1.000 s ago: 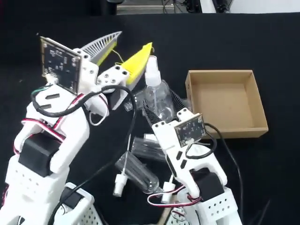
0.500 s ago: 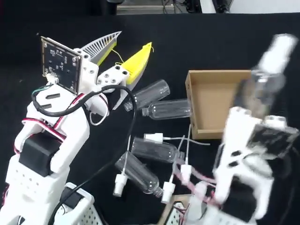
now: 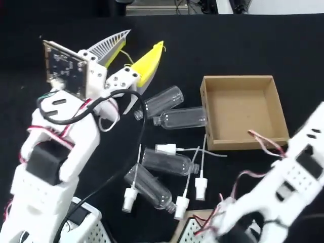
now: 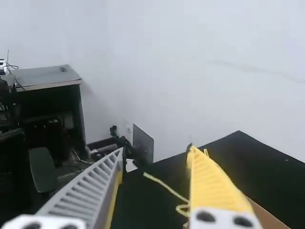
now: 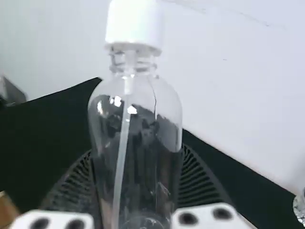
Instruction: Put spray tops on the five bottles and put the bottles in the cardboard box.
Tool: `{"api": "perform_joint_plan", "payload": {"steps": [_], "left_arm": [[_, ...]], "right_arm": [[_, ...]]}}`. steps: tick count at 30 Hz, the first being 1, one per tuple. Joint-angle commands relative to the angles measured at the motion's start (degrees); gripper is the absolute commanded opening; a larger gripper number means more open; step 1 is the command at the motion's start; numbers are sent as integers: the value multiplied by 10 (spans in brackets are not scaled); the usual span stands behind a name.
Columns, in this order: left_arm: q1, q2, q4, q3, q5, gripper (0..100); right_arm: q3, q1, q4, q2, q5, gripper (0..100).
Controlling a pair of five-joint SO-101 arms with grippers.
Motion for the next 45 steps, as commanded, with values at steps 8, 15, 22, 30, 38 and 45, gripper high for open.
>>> {"api": "perform_joint_plan", "payload": {"steps": [8,15,22,30,38,45], "left_arm": [[48,-5,-204,153,-4,199],[86,-6,-234,182,-6,199],[75,-6,-236,180,-6,199],[75,-6,-236,180,-6,199],[79,-6,-237,180,-8,199],[78,-6,-237,180,-9,199]], "right_arm": [[-83,58,-357,335,0,10],[-204,56,-407,519,-1,10],[-333,56,-406,660,-1,10],[-481,55,-407,771,-1,11],[-595,55,-407,879,4,11],[-618,55,-407,913,2,12]]}}
